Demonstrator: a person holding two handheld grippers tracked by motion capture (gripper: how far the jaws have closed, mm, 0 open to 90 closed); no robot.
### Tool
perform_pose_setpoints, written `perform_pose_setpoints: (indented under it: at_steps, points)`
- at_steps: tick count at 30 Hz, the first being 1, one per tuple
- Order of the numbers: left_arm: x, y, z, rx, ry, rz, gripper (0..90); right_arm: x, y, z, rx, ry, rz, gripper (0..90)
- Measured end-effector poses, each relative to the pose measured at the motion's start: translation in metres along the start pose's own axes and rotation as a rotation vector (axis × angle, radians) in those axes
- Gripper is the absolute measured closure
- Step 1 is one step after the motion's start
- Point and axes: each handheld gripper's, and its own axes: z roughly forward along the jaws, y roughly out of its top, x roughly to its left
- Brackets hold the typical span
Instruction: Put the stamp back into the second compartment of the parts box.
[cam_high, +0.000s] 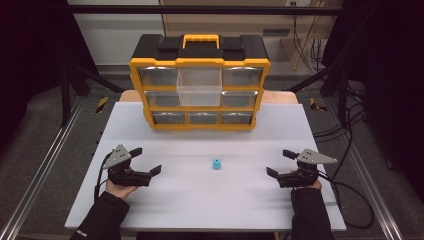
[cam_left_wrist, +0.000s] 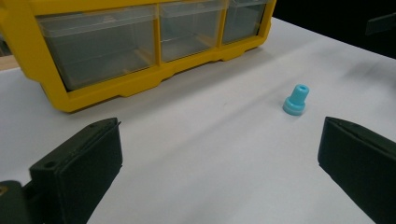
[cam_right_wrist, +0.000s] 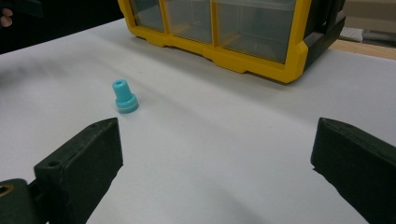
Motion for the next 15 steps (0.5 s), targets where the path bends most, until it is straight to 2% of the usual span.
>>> perform_pose_setpoints:
  at_steps: [15]
  points:
    - [-0.008, 0.009, 0.011, 0.013, -0.018, 0.022, 0.0, 0.000, 0.000, 0.001, 0.003, -0.001, 0.000, 2.6]
